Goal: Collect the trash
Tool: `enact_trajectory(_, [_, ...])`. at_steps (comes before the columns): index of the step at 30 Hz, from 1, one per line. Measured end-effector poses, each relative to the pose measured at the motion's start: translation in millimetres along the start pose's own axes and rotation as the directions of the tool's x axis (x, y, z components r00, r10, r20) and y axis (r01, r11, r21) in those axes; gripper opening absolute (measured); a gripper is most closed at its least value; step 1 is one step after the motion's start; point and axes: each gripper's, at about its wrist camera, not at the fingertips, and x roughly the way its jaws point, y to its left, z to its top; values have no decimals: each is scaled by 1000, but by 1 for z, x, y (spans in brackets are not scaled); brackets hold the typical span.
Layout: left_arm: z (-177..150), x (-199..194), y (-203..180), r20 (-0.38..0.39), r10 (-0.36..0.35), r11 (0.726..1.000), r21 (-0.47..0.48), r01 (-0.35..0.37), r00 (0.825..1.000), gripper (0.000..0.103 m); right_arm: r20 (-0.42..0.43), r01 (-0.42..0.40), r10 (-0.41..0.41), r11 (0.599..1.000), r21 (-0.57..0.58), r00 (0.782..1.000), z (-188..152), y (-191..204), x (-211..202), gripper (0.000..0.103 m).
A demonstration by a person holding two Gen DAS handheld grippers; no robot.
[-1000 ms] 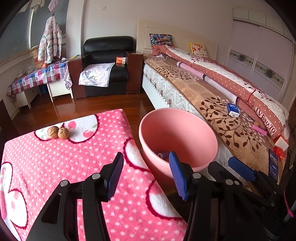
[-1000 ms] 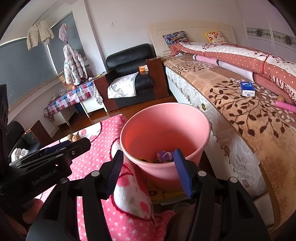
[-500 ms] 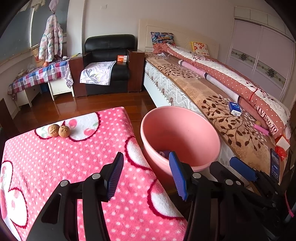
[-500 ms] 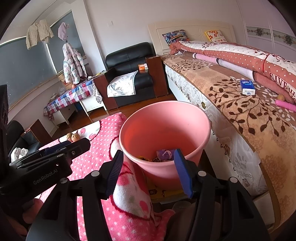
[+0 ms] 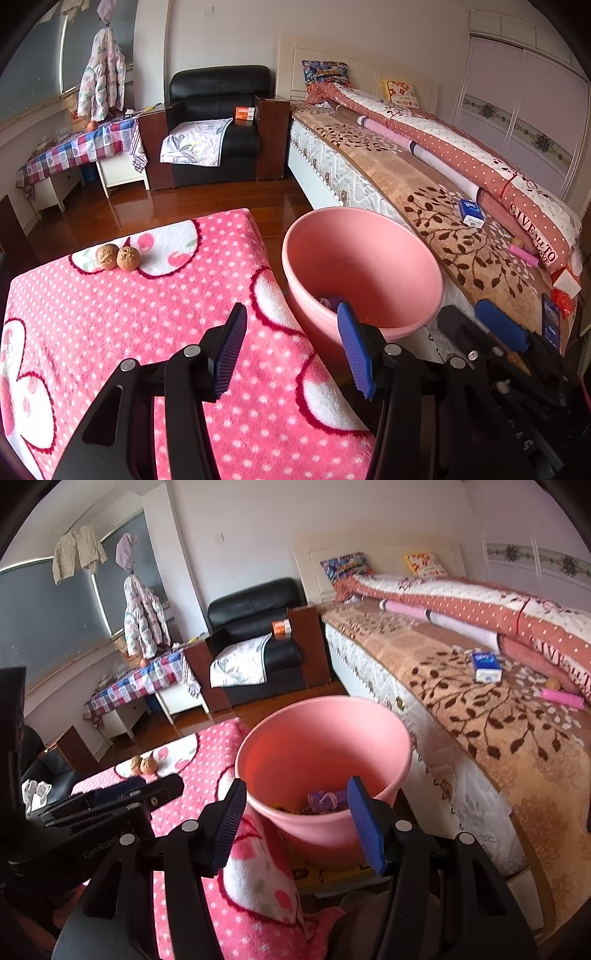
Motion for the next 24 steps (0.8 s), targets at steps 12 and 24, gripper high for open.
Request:
enact_trajectory(12, [-3, 1, 2, -1, 3, 1000, -4, -3, 1000, 51, 62, 28, -27, 999, -23, 998, 0, 6, -11, 58])
enact_trajectory(24, [-7, -3, 7, 13, 33, 999, -9, -32, 999, 51, 63, 31, -29, 999, -32, 998, -2, 14, -12, 58])
